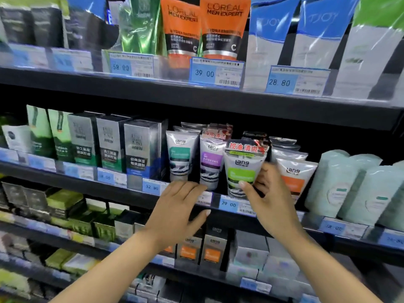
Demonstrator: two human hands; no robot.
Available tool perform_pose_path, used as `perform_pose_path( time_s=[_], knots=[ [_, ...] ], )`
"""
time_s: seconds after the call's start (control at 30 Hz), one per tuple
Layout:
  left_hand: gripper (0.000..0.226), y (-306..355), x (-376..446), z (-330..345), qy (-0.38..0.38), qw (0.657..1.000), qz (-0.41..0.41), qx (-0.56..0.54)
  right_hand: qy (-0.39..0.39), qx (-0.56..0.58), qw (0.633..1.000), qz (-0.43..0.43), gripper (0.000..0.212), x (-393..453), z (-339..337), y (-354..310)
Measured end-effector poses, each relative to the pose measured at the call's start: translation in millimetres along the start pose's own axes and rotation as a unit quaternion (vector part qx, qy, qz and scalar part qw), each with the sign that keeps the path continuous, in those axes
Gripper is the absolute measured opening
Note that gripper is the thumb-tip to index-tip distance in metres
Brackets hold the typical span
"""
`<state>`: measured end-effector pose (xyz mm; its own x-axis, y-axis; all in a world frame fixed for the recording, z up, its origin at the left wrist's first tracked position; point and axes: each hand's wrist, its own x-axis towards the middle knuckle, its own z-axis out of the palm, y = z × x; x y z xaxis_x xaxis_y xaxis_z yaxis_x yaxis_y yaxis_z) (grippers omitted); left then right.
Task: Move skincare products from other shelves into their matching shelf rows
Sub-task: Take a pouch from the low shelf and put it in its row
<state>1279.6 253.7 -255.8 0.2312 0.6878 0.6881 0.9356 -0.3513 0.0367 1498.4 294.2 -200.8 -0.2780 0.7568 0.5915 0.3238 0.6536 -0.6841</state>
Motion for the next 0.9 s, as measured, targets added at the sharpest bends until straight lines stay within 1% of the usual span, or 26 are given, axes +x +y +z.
perform_pose_path(
  time_s=[0.13,0.3,0.43,0.5,0.6,0.63,0.7,0.77,0.9],
  knots=[
    [0.052,-8.5,-2.4,-0.3,0.002,0.999,0.04,-0.012,0.008,-0.063,0.998,0.021,0.054,-1.0,11.1,3.6],
    [0.051,-9.5,-5.0,2.9,0.017,0.998,0.047,-0.036,0.033,-0.076,0.995,0.048,0.051,-4.1,16.0,-0.1],
    [0.052,-10.5,-6.1,6.7,0.032,0.997,0.051,-0.043,0.049,-0.07,0.994,0.062,0.054,-3.8,16.3,-4.4],
    [0.053,-11.8,-6.9,7.8,0.037,0.997,0.057,-0.044,0.07,-0.068,0.993,0.067,0.059,-2.3,17.7,-10.3],
    [0.053,-12.7,-7.5,8.4,0.04,0.996,0.064,-0.046,0.135,-0.082,0.986,0.05,0.069,0.4,19.3,-21.9],
    [0.054,-12.8,-7.6,8.4,0.04,0.996,0.066,-0.045,0.155,-0.1,0.982,0.037,0.072,1.4,18.7,-25.0],
    [0.055,-13.0,-7.4,7.9,0.039,0.996,0.072,-0.039,0.183,-0.179,0.967,0.001,0.072,3.2,18.4,-28.8],
    [0.056,-13.5,-7.0,7.5,0.038,0.996,0.076,-0.036,0.19,-0.268,0.944,-0.035,0.067,5.0,21.8,-31.1],
    [0.057,-14.3,-7.0,7.2,0.036,0.996,0.08,-0.032,0.189,-0.409,0.891,-0.049,0.064,10.4,32.7,-31.7]
  ],
)
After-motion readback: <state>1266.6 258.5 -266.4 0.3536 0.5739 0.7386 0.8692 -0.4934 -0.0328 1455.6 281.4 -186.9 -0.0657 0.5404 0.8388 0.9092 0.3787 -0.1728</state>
